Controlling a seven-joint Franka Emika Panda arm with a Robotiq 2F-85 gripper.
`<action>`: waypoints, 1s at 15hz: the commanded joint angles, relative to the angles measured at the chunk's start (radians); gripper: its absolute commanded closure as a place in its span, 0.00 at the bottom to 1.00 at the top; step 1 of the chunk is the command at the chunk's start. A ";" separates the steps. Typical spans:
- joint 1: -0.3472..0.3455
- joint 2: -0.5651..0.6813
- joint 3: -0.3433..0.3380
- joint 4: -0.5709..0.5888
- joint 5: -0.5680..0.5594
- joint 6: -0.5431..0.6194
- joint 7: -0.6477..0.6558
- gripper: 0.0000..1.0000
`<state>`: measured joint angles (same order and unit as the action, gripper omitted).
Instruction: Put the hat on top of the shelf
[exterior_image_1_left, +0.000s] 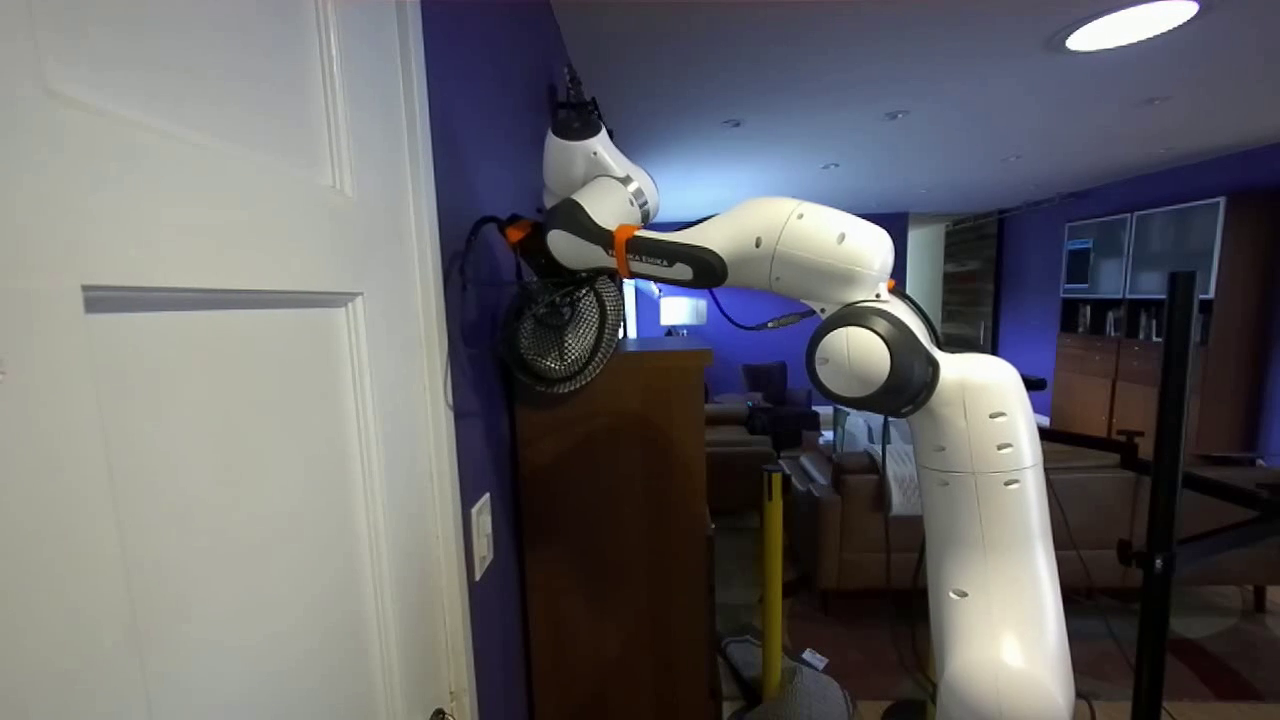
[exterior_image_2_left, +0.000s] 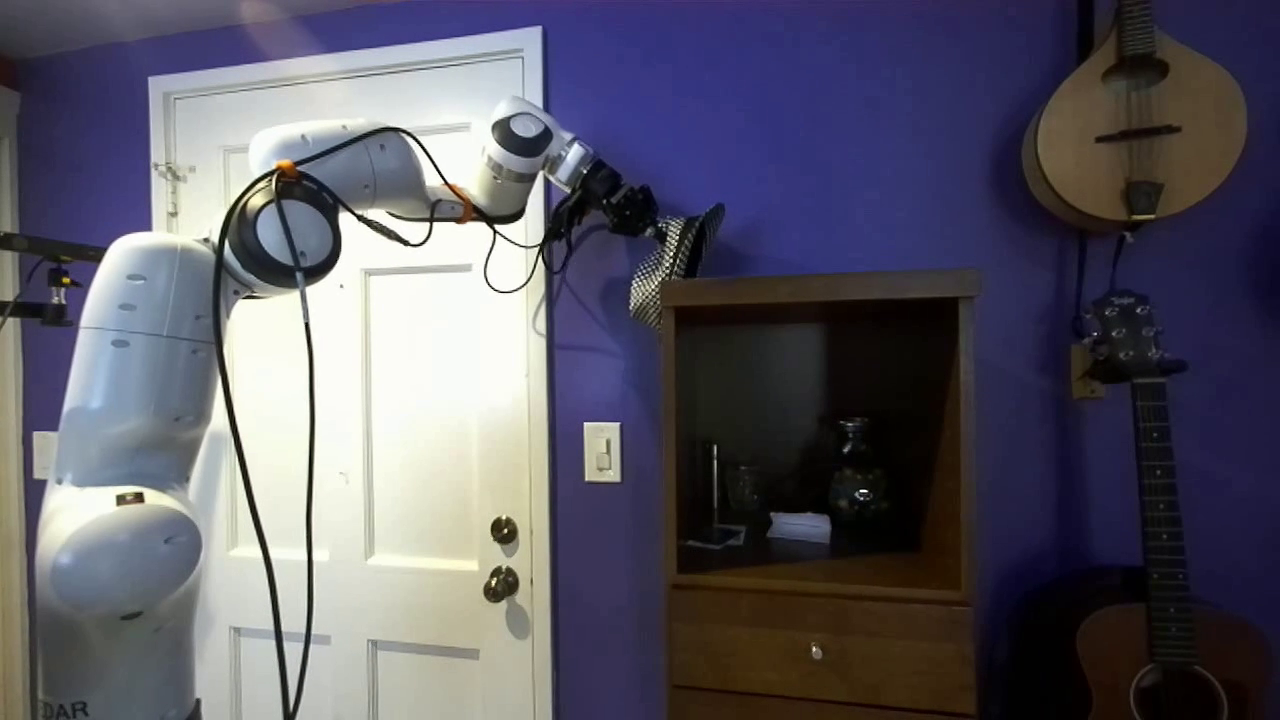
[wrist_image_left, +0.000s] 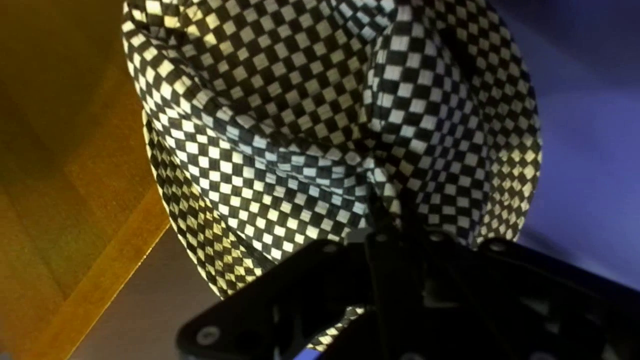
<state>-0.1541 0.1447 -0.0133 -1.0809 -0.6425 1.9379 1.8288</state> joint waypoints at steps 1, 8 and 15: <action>-0.011 0.048 -0.024 0.069 -0.005 0.034 0.160 0.98; -0.003 0.034 -0.038 0.033 -0.002 0.029 0.203 0.93; -0.005 0.092 -0.070 0.081 -0.070 0.069 0.445 0.98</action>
<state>-0.1554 0.1898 -0.0595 -1.0472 -0.6730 1.9756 2.1351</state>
